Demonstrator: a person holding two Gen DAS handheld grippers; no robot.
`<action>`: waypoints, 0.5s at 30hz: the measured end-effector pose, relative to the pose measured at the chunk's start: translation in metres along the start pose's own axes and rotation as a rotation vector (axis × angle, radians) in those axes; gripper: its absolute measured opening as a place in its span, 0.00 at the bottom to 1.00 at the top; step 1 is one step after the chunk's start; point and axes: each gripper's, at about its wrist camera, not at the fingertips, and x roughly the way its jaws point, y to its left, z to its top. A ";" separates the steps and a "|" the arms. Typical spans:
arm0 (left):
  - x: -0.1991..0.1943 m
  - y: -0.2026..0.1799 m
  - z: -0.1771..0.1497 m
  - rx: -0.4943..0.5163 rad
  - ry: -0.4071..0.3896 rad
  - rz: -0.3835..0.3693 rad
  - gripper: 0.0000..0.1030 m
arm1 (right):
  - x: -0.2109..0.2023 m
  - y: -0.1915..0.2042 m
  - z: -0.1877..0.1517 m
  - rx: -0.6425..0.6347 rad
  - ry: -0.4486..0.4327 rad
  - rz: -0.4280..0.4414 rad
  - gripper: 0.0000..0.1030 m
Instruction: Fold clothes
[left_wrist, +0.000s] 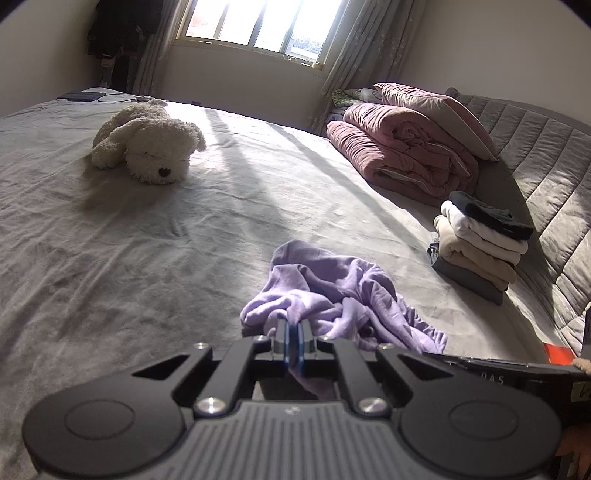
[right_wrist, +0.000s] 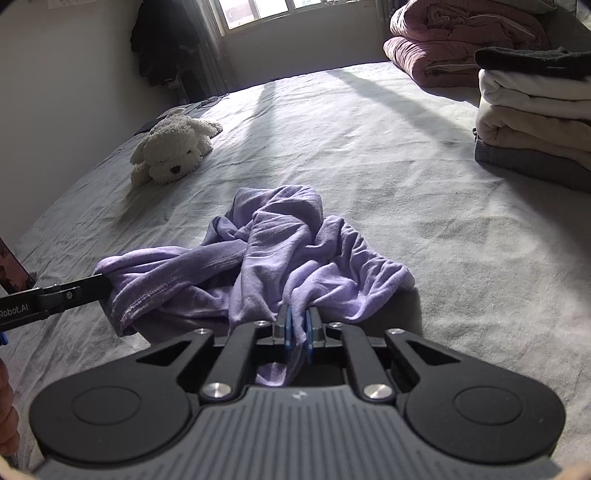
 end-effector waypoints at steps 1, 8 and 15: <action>-0.004 0.001 0.000 0.000 0.001 -0.002 0.04 | -0.002 -0.001 0.001 -0.003 -0.005 -0.006 0.09; -0.030 0.007 -0.009 0.011 0.060 -0.057 0.04 | -0.019 -0.008 0.006 -0.025 -0.042 -0.049 0.08; -0.042 0.006 -0.022 0.025 0.196 -0.231 0.03 | -0.031 -0.021 0.012 -0.018 -0.066 -0.105 0.04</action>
